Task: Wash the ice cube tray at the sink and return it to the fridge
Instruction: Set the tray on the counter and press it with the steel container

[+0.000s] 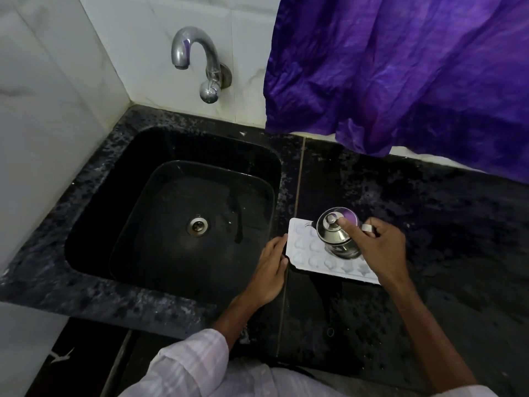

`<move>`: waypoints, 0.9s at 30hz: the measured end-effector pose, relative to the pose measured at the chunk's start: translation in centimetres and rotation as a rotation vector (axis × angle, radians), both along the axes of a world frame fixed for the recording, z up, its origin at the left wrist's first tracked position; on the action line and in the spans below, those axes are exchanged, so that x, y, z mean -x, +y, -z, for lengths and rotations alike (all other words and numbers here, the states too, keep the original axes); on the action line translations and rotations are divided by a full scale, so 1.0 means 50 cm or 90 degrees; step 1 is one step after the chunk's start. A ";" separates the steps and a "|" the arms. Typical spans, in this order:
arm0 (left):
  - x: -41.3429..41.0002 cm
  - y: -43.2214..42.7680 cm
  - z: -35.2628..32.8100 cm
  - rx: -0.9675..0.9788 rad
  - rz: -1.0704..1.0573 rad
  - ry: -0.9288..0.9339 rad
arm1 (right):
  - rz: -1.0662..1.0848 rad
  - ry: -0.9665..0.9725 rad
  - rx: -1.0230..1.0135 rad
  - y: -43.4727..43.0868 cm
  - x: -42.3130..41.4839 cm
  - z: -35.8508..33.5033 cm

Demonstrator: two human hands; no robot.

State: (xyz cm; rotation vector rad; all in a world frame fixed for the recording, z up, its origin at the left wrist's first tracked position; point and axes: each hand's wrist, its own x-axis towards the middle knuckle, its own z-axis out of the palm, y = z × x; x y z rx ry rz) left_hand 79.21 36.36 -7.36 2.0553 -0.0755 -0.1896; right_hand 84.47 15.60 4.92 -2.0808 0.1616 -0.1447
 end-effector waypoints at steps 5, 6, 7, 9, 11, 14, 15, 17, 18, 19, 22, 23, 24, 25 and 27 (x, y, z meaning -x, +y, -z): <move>0.001 0.002 -0.001 -0.003 0.004 0.004 | 0.004 -0.003 0.003 -0.007 -0.001 0.002; 0.001 0.002 -0.001 -0.002 0.003 0.000 | 0.005 -0.004 0.007 -0.009 -0.001 0.002; 0.001 0.002 -0.001 -0.005 0.002 0.000 | 0.007 -0.006 0.010 -0.011 -0.001 0.001; 0.000 0.002 -0.002 -0.012 0.000 -0.002 | 0.009 -0.011 0.013 -0.016 0.000 0.001; 0.000 0.002 -0.002 -0.012 0.000 -0.004 | 0.013 -0.015 0.021 -0.020 0.001 0.000; 0.001 0.001 -0.002 -0.011 -0.004 -0.008 | 0.024 -0.014 0.033 -0.028 0.003 -0.002; 0.000 0.002 -0.003 -0.010 -0.004 -0.009 | 0.029 -0.013 0.036 -0.031 0.004 -0.003; 0.000 0.002 -0.005 -0.010 0.000 -0.008 | 0.035 -0.013 0.037 -0.037 0.006 -0.004; 0.000 0.003 -0.006 -0.009 0.001 -0.007 | 0.037 -0.013 0.039 -0.040 0.007 -0.005; -0.001 0.003 -0.006 -0.010 0.001 -0.002 | 0.040 -0.015 0.043 -0.042 0.008 -0.005; 0.000 0.003 -0.007 -0.009 -0.002 0.004 | 0.050 -0.018 0.042 -0.050 0.012 -0.007; 0.001 0.003 -0.008 -0.007 -0.003 0.004 | 0.053 -0.019 0.038 -0.053 0.014 -0.007; 0.001 0.003 -0.008 -0.005 -0.003 0.005 | 0.055 -0.019 0.035 -0.057 0.016 -0.008; 0.002 0.003 -0.008 -0.002 -0.003 0.007 | 0.058 -0.019 0.033 -0.060 0.018 -0.008; 0.002 0.003 -0.007 0.003 -0.002 0.012 | 0.065 -0.016 0.033 -0.067 0.020 -0.008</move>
